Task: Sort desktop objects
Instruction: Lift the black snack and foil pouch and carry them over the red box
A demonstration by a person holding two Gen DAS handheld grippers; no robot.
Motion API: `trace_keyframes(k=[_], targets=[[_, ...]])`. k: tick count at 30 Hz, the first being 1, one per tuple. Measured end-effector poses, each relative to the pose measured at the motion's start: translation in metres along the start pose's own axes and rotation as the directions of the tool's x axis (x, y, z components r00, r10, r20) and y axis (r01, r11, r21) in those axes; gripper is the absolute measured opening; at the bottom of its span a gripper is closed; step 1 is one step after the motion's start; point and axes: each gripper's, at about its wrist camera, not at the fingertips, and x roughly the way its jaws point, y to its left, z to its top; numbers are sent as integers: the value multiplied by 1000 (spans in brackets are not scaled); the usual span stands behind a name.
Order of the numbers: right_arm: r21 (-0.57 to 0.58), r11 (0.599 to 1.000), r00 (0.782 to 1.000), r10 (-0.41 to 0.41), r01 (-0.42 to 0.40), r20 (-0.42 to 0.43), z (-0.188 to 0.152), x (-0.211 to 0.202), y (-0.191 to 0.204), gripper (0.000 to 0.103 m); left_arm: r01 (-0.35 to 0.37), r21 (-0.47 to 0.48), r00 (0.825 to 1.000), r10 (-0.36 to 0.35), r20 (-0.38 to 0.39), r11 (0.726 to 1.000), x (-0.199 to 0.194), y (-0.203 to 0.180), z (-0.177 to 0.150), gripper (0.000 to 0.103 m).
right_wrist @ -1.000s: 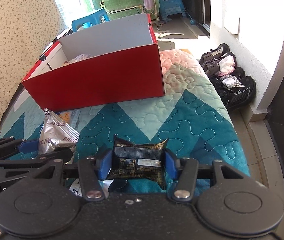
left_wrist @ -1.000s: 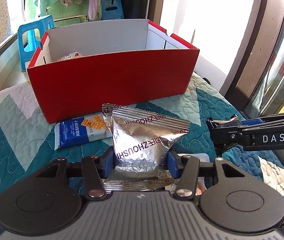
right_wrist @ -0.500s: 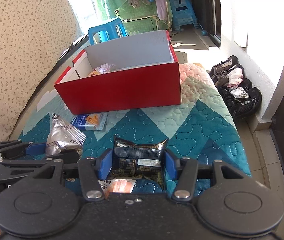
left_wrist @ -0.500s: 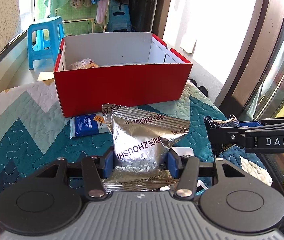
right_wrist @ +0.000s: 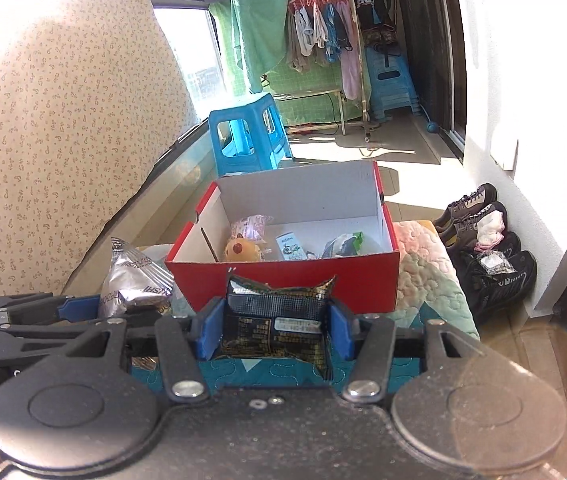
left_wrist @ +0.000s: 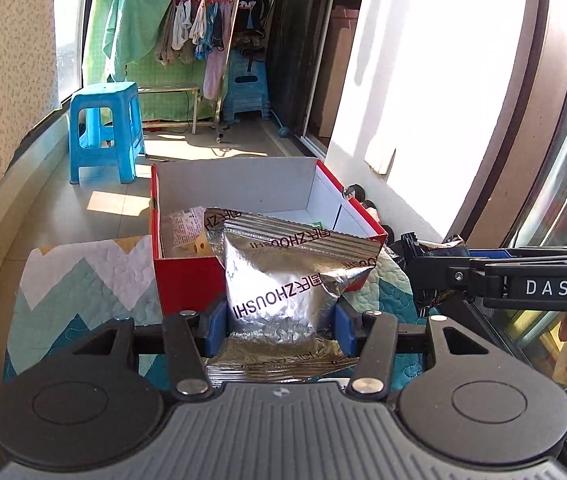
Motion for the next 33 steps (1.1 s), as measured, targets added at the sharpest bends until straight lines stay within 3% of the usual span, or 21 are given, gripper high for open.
trace_keyframes(k=[7, 16, 33], targets=[[3, 1000, 1000, -25, 25, -1, 27, 23, -1, 53, -21, -5, 999, 22, 27, 1000, 13, 16, 35, 52], [-13, 998, 998, -61, 61, -26, 49, 69, -4, 53, -43, 4, 999, 43, 24, 999, 58, 34, 70, 52], [-32, 995, 992, -97, 95, -75, 59, 144, -17, 53, -68, 49, 996, 71, -52, 996, 158, 43, 96, 52]])
